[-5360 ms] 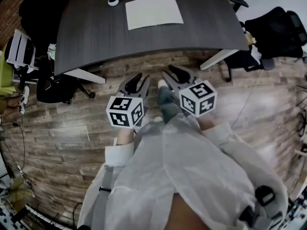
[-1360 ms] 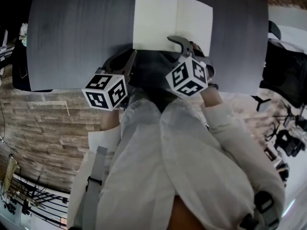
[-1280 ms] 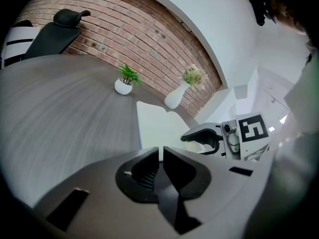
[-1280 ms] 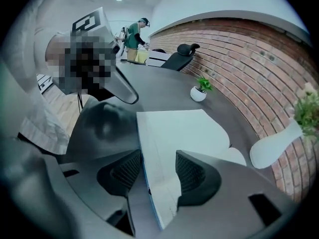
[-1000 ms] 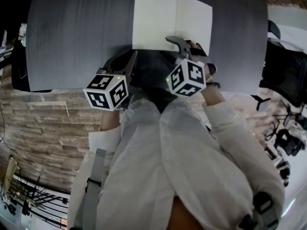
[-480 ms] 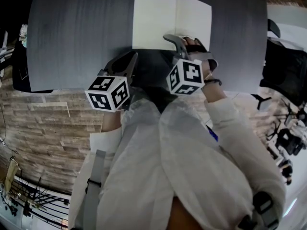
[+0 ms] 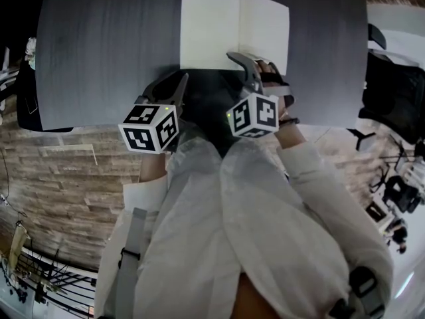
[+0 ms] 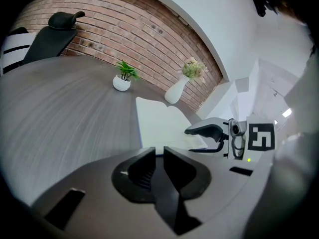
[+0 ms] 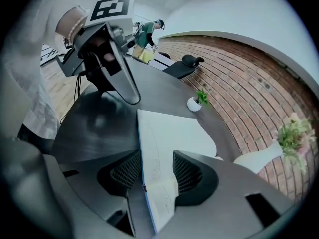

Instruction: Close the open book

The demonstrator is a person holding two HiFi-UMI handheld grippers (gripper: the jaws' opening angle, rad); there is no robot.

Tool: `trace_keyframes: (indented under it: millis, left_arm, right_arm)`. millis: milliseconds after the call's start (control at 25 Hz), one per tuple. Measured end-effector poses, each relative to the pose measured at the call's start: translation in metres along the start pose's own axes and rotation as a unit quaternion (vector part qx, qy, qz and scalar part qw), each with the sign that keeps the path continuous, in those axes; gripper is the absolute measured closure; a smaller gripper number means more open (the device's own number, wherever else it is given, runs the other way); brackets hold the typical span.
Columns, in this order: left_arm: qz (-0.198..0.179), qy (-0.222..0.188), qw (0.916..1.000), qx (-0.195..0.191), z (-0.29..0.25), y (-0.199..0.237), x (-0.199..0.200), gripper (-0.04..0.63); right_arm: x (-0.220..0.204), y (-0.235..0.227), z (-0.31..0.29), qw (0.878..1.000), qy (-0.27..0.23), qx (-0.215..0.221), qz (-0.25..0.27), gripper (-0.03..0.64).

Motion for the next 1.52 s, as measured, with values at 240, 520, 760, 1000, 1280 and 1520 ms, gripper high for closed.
trace_keyframes:
  millis: [240, 520, 760, 1000, 1280, 1520]
  left_arm:
    - [0.003, -0.002, 0.9998, 0.019, -0.003, 0.003, 0.005, 0.468]
    - [0.010, 0.012, 0.9999, 0.007, -0.007, 0.002, 0.007, 0.431]
    - [0.031, 0.016, 0.9994, -0.010, -0.013, 0.001, 0.011, 0.425]
    - [0.050, 0.021, 0.9983, -0.020, -0.020, 0.001, 0.016, 0.422]
    - [0.084, 0.025, 0.9960, -0.017, -0.023, 0.001, 0.016, 0.422]
    - [0.135, 0.023, 0.9887, -0.062, -0.032, -0.004, 0.020, 0.422]
  right_arm:
    - [-0.002, -0.003, 0.005, 0.999, -0.015, -0.013, -0.029, 0.419]
    - [-0.004, -0.005, 0.008, 0.998, -0.025, -0.036, -0.050, 0.420]
    - [-0.004, -0.009, 0.013, 0.996, -0.041, -0.048, -0.064, 0.425]
    - [-0.007, -0.010, 0.014, 0.995, -0.048, -0.056, -0.072, 0.431]
    - [-0.013, -0.012, 0.020, 0.993, -0.052, -0.066, -0.078, 0.431]
    - [-0.011, -0.015, 0.023, 0.992, -0.058, -0.073, -0.090, 0.431]
Point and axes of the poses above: the fingertips, and each gripper's own axes: z backward along the fingers, y to its left, x out of its top, the point moved 7 cm from there along z, backward along the fingers, and after that the axes turned 3 degrees about z, right-handed, at the moved point
